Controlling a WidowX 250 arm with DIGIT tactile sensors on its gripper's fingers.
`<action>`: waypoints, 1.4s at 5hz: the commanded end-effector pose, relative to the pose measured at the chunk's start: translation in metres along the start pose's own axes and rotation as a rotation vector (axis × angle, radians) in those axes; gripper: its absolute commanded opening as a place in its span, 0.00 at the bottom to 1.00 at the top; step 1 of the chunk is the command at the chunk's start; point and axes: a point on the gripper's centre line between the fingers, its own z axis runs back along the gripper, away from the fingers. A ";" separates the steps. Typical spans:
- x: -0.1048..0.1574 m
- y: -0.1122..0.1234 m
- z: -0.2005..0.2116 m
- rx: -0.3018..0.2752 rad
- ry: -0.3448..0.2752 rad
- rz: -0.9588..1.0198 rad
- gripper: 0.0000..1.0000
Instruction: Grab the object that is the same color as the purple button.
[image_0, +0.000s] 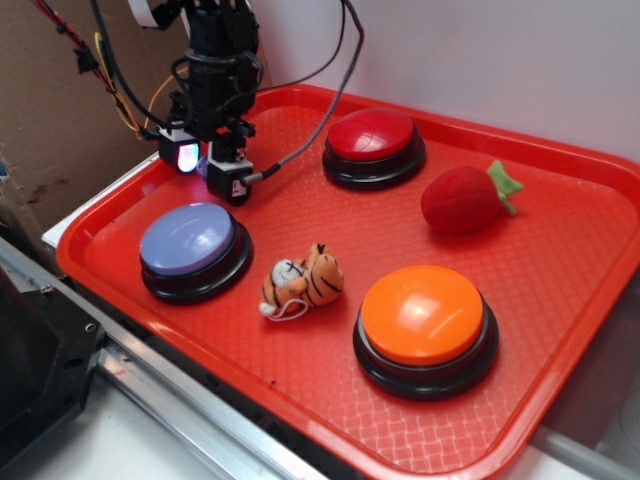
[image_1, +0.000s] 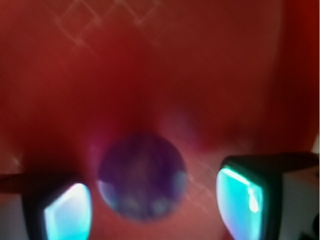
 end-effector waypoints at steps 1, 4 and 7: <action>0.016 0.005 0.001 0.002 -0.093 -0.016 0.00; -0.051 -0.005 0.092 0.001 -0.246 0.196 0.00; -0.151 -0.060 0.218 -0.084 -0.379 0.154 0.09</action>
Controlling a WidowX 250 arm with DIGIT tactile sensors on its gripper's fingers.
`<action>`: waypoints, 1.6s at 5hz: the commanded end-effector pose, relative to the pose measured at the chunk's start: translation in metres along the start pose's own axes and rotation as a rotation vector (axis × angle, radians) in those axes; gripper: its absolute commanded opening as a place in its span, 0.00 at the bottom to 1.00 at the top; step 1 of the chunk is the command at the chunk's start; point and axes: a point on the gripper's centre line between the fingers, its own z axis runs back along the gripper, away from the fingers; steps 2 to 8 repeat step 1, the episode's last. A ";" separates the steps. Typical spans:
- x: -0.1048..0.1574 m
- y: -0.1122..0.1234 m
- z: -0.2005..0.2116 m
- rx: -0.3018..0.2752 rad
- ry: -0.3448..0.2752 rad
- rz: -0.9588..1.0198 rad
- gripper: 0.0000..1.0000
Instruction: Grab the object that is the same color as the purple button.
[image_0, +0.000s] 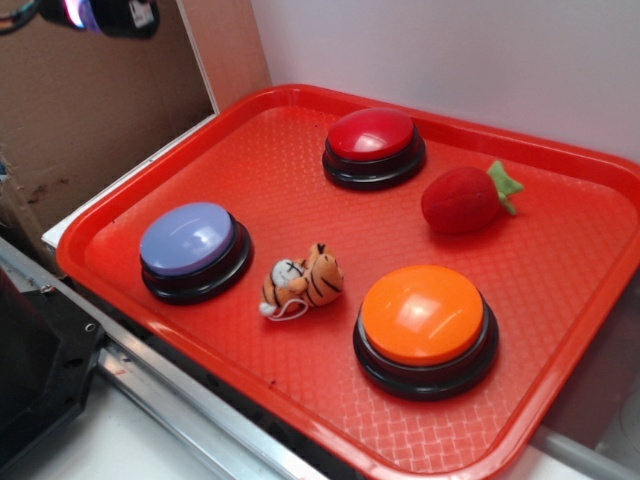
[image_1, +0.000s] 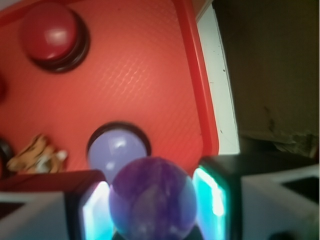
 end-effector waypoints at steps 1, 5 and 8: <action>-0.017 -0.011 0.064 -0.031 -0.078 -0.031 0.04; -0.017 -0.011 0.064 -0.031 -0.078 -0.031 0.04; -0.017 -0.011 0.064 -0.031 -0.078 -0.031 0.04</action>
